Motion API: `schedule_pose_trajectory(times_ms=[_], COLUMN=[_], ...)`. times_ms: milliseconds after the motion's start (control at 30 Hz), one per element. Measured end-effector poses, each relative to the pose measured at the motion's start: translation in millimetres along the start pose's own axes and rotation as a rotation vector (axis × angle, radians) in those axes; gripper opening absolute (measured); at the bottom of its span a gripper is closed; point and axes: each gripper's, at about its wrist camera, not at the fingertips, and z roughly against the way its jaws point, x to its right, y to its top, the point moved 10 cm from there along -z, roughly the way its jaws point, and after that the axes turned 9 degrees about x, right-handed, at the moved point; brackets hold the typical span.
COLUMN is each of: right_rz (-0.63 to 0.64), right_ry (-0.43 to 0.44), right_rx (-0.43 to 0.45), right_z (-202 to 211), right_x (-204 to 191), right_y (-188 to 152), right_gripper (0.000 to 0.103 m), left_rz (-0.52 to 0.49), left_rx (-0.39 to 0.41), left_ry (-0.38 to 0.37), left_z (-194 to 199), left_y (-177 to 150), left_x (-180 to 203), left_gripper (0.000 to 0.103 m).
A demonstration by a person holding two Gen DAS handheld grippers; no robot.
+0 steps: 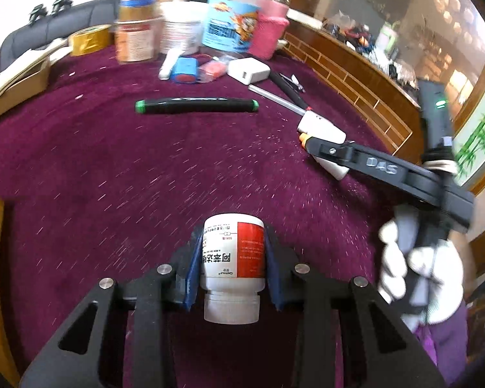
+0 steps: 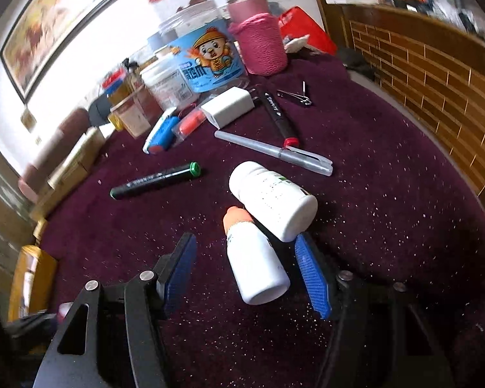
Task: Organize rigid objects
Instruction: 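Grasp the white pill bottle with the left gripper while the right gripper grasps the orange-capped bottle, then carry both white bottles into the white tray and release them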
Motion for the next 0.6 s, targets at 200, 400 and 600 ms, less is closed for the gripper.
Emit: schedule_pose_trajectory(times_ms=[200, 400, 600], right_rz=[0.038, 0.047, 0.081], right_ry=[-0.025, -0.054, -0.142], right_rx=[0.002, 0.003, -0.019], right_z=[-2.3, -3.0, -0.6], right_x=[-2.6, -1.3, 0.4], right_y=[-0.4, -0.3, -3.8], right_gripper=[0.054, 0.042, 0.025], left_rz=[0.124, 0.190, 0.320], left_rx=[0.082, 0.162, 0.200], left_ry=[-0.038, 0.004, 0.105], left_z=[55.9, 134.6, 195.9], left_y=[-5.7, -26.0, -63.0], left_x=[-30.4, -74.8, -139.9], left_gripper=[0.032, 0.032, 0.032])
